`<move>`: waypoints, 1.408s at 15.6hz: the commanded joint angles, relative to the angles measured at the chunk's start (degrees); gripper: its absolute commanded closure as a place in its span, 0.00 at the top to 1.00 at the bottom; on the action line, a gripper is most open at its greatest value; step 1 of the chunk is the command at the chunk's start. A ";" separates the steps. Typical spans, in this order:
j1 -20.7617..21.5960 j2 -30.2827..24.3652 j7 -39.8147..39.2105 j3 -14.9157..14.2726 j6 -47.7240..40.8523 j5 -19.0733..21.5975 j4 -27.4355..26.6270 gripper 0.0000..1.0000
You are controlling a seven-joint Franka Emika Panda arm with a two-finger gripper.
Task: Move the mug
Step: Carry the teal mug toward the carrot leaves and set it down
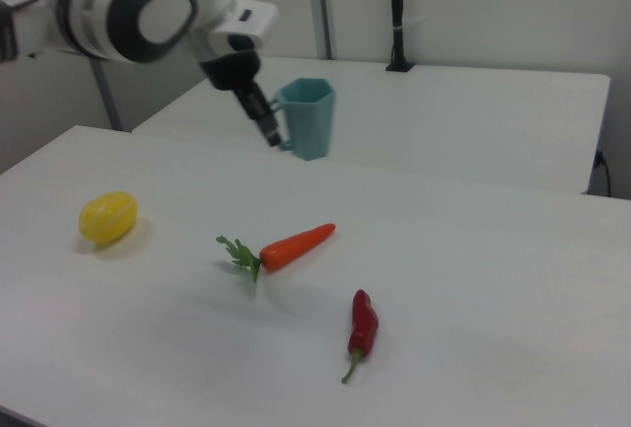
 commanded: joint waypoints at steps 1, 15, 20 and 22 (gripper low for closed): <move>0.04 -4.30 -9.87 2.57 -7.88 3.79 -3.02 0.00; 0.04 -12.83 -37.48 8.19 -5.46 7.66 -27.71 0.02; -0.05 -12.65 -40.30 10.04 7.72 7.66 -38.60 0.02; 0.03 -12.39 -40.30 10.39 14.83 7.75 -42.30 0.02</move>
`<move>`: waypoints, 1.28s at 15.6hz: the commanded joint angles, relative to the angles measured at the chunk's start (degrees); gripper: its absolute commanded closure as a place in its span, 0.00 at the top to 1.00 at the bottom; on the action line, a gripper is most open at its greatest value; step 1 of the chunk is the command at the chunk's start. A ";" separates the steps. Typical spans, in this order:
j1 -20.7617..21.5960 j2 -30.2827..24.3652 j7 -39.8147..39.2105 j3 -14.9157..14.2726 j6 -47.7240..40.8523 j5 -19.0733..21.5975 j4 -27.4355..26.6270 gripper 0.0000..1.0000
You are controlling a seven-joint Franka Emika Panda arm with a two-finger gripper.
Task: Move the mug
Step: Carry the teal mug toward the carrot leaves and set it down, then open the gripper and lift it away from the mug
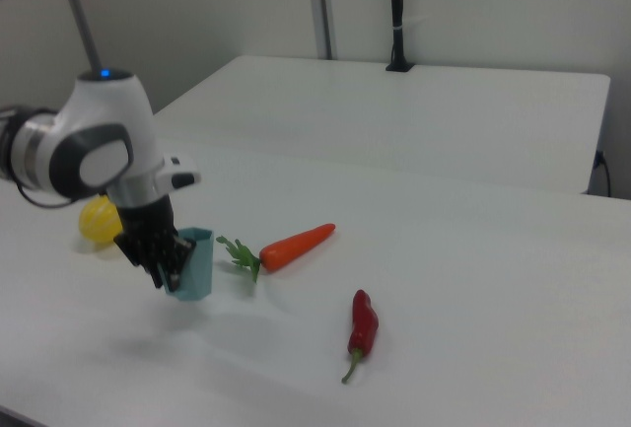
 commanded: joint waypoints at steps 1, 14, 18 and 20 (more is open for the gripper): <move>-0.12 -1.74 -2.16 0.56 11.55 1.54 -7.96 0.02; -0.47 0.81 0.91 1.35 10.89 1.71 -8.06 0.83; -0.91 0.28 3.10 1.35 1.94 5.66 -1.58 1.00; -0.91 0.45 4.08 1.35 -6.84 5.67 5.88 1.00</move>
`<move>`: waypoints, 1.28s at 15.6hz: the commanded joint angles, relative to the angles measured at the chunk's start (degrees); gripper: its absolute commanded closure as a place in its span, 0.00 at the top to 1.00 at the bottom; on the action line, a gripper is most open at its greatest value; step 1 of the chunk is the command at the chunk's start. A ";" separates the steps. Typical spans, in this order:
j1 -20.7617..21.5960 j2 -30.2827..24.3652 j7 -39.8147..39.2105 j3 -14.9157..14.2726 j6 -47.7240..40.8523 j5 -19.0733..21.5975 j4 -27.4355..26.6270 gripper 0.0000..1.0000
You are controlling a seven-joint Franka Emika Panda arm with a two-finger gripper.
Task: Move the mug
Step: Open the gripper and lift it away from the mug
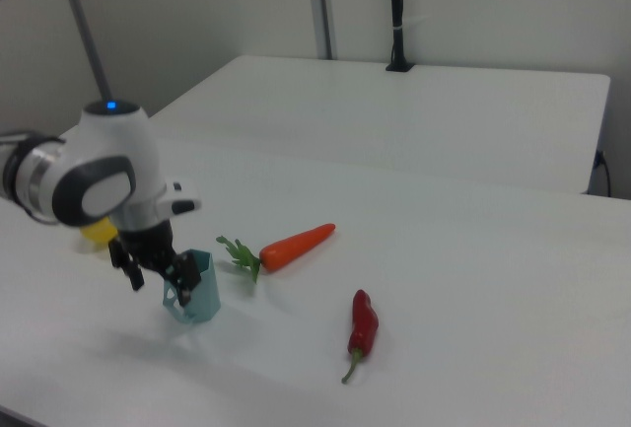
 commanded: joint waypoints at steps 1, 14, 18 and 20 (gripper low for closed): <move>-0.72 -0.54 2.44 0.59 -15.37 1.41 13.32 1.00; 1.38 2.10 11.06 -4.58 -39.06 -2.11 41.13 1.00; 7.26 3.50 8.69 -11.34 -32.73 -2.37 40.51 1.00; 10.34 4.12 3.26 -14.42 -30.27 -3.68 40.34 1.00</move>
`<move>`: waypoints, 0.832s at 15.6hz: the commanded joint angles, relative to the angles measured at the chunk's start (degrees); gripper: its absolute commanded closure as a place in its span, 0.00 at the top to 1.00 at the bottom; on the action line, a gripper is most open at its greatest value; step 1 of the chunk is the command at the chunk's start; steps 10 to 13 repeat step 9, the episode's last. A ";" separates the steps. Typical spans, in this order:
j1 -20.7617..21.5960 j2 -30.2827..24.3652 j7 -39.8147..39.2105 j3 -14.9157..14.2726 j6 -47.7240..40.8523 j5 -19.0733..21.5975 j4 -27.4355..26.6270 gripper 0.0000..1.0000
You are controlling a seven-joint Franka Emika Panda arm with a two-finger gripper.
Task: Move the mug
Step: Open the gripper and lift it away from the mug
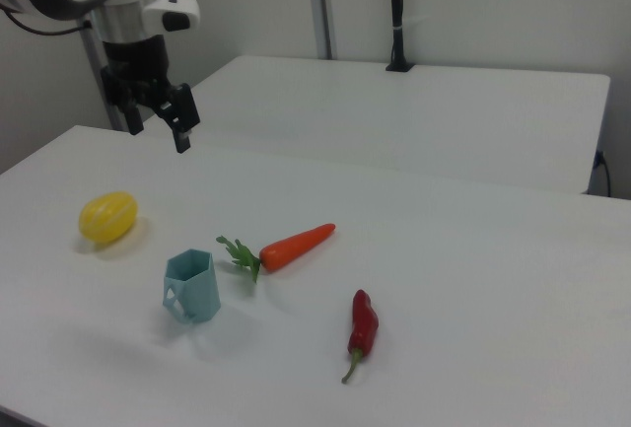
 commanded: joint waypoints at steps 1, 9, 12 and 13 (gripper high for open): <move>5.43 1.28 -7.29 -5.03 3.42 -2.65 0.54 1.00; 5.44 1.28 -8.72 -5.57 4.57 -3.09 0.37 1.00; 5.44 1.28 -8.72 -5.57 4.57 -3.09 0.37 1.00; 5.44 1.28 -8.72 -5.57 4.57 -3.09 0.37 1.00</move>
